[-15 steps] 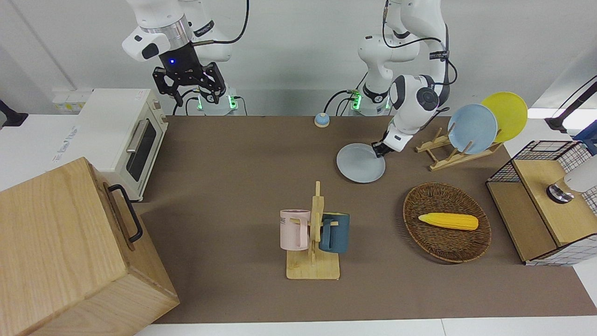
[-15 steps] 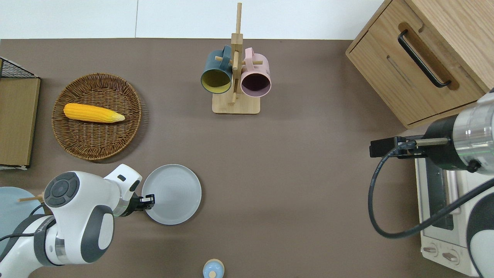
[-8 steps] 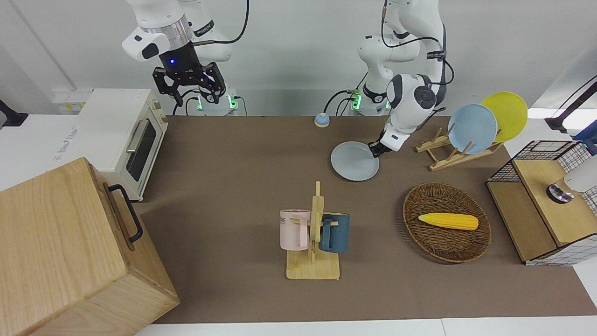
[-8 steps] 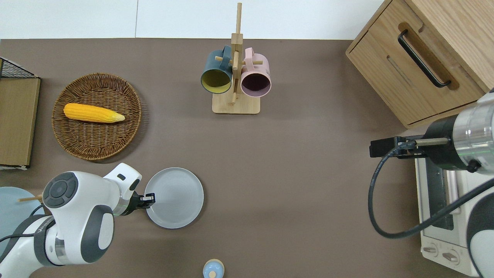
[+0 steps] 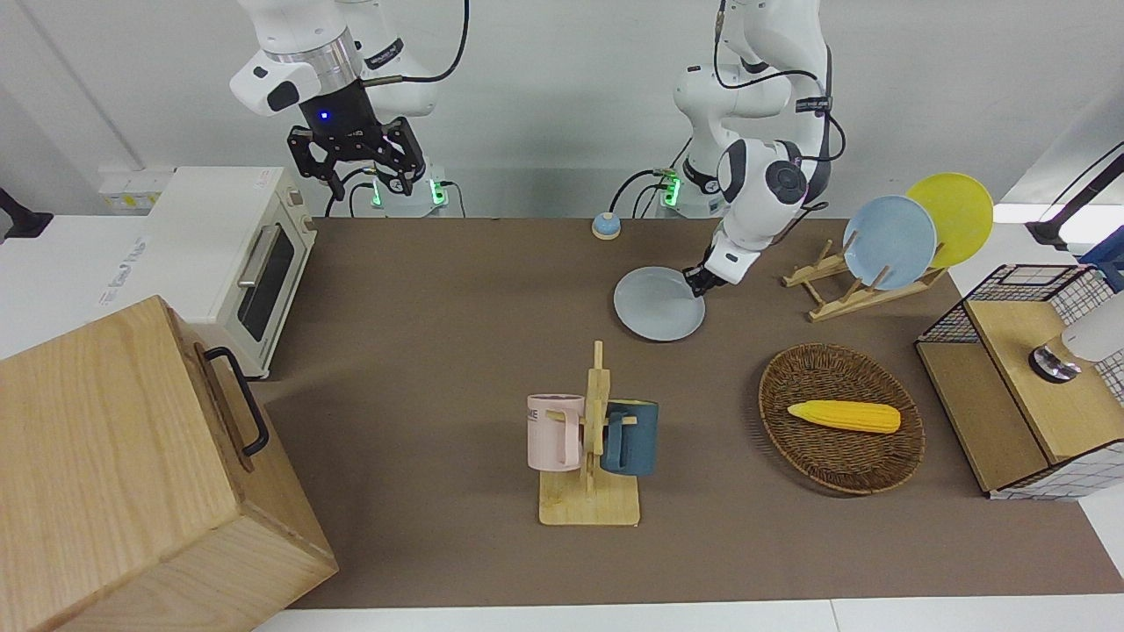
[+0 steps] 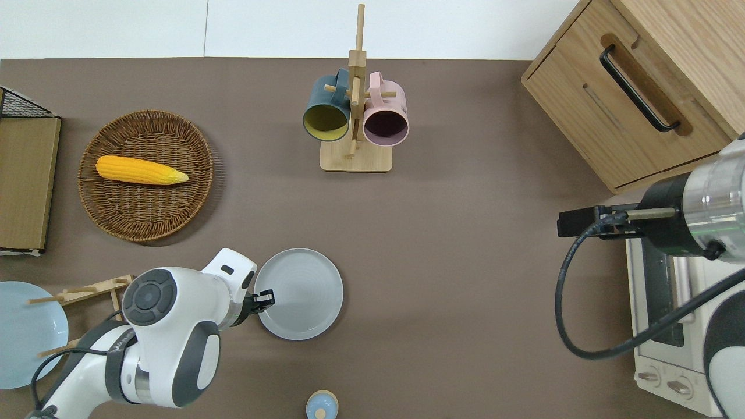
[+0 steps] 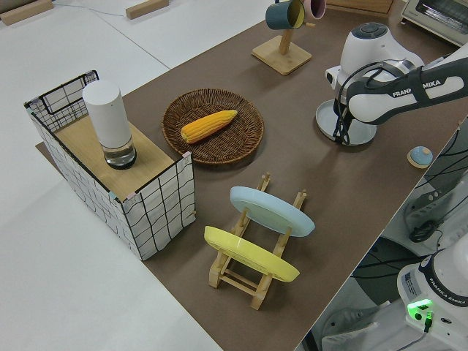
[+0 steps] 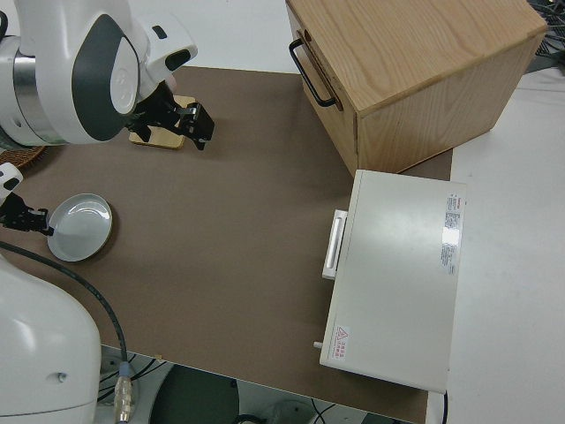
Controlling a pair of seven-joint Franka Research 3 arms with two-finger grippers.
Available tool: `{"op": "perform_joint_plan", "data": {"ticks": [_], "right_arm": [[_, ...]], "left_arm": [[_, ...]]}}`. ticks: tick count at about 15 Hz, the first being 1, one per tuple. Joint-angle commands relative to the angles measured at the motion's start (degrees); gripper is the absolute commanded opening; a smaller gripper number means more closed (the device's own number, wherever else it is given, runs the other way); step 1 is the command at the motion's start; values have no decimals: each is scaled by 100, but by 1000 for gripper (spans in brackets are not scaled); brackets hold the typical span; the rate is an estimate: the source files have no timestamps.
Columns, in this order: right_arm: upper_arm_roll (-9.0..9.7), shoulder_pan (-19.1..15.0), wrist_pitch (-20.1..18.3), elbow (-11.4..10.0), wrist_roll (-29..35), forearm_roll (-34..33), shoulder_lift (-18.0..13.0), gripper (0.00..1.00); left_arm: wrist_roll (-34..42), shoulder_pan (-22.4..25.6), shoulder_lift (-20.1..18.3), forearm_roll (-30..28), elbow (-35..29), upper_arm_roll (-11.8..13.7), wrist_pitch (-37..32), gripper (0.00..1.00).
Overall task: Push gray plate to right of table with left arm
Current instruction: 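Push the gray plate with the left gripper toward the toaster oven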
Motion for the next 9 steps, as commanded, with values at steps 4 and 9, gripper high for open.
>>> {"op": "perform_joint_plan", "data": {"ticks": [4, 9], "right_arm": [[23, -37, -31, 81, 12, 92, 36, 996], [23, -37, -31, 81, 12, 92, 36, 996]], "left_arm": [[-776, -634, 298, -115, 152, -84, 380, 0], [-1119, -731, 342, -194, 179, -321, 556, 0]]}}
